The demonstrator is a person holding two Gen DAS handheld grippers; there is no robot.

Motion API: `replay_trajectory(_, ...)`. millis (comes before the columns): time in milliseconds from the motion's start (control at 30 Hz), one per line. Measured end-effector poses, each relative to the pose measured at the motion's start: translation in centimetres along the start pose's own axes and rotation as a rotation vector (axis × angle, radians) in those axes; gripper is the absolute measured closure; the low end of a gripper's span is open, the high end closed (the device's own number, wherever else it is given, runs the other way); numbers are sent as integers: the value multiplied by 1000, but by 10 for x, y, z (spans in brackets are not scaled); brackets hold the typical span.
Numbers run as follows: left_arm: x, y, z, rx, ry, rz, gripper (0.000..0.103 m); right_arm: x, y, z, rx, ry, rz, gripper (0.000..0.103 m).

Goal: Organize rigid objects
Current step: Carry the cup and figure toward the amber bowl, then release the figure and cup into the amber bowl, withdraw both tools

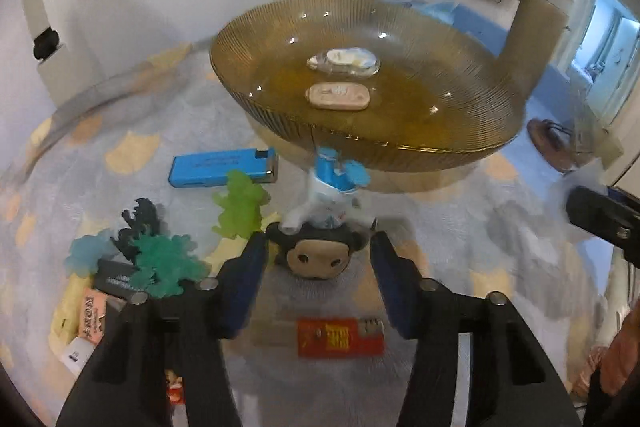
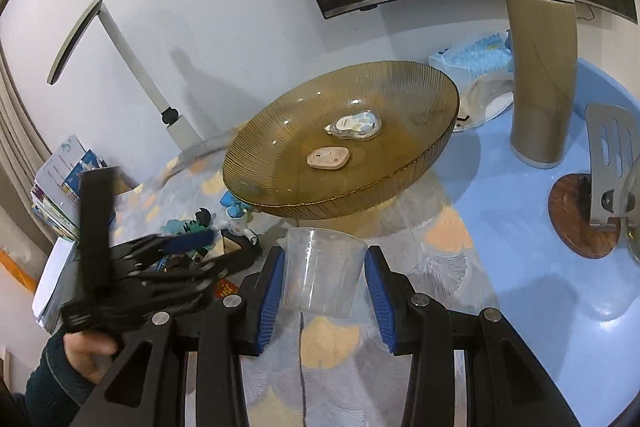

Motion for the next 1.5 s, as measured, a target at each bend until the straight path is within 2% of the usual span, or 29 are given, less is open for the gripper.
replay_trajectory(100, 1, 13, 2, 48, 43, -41, 72, -8, 11, 3, -7, 35, -32, 63)
replay_trajectory(133, 2, 23, 4, 45, 54, -67, 88, -12, 14, 6, -7, 48, -47, 63)
replay_trajectory(167, 1, 34, 6, 49, 68, -91, 100, -17, 18, 8, -8, 59, -63, 63)
replay_trajectory(267, -19, 75, 7, 75, 102, -211, 100, -41, 28, 16, -10, 90, -120, 63)
replay_trajectory(400, -57, 118, -1, 116, 88, -329, 100, -79, 28, 15, 26, 100, -183, 63)
replay_trajectory(467, -70, 122, -7, 151, 78, -347, 100, -88, 25, 14, 22, 93, -192, 63)
replay_trajectory(500, -75, 123, -7, 143, 66, -350, 100, -91, 23, 14, 15, 86, -192, 63)
replay_trajectory(567, -75, 119, -3, 116, 65, -340, 94, -92, 19, 11, 14, 75, -181, 63)
replay_trajectory(600, -68, 112, 2, 129, 74, -303, 89, -90, 16, 9, 12, 67, -171, 63)
replay_trajectory(667, -50, 92, 11, 107, 98, -221, 44, -84, 11, 5, 0, 58, -152, 63)
replay_trajectory(700, -36, 82, 13, 99, 104, -193, 35, -79, 8, 3, -1, 54, -141, 63)
replay_trajectory(733, -28, 74, 13, 97, 102, -177, 32, -76, 6, 0, -2, 50, -133, 63)
replay_trajectory(833, -9, 39, 4, 76, 83, -78, 32, -65, -4, -7, -23, 11, -99, 63)
replay_trajectory(900, -2, 18, 5, 20, 92, -22, 32, -60, -9, -8, -40, -13, -82, 63)
replay_trajectory(1000, 1, -4, 6, -12, 113, 13, 33, -57, -9, -7, -36, -4, -77, 63)
replay_trajectory(1133, -6, -20, 11, -51, 127, 5, 35, -53, -10, -7, -23, 10, -67, 63)
replay_trajectory(1167, -7, -24, 13, -42, 133, 7, 58, -53, -11, -8, -26, 7, -64, 63)
replay_trajectory(1200, -7, -26, 14, -16, 142, 16, 65, -52, -12, -8, -29, 5, -60, 63)
replay_trajectory(1333, -5, -14, 16, 20, 150, -23, 66, -51, -13, -9, -29, 3, -59, 63)
replay_trajectory(1400, -2, 7, 11, 58, 145, -63, 66, -51, -10, -9, -31, 3, -63, 63)
replay_trajectory(1500, -3, 48, 9, 55, 135, -144, 66, -55, -3, -7, -36, 5, -87, 63)
Point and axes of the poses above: each gripper's, at about its wrist camera, not at the fingertips, and y roughly against the way its jaws point, z to its left, x to its underside, the point moved 10 cm from there along -y, roughly the way its jaws point
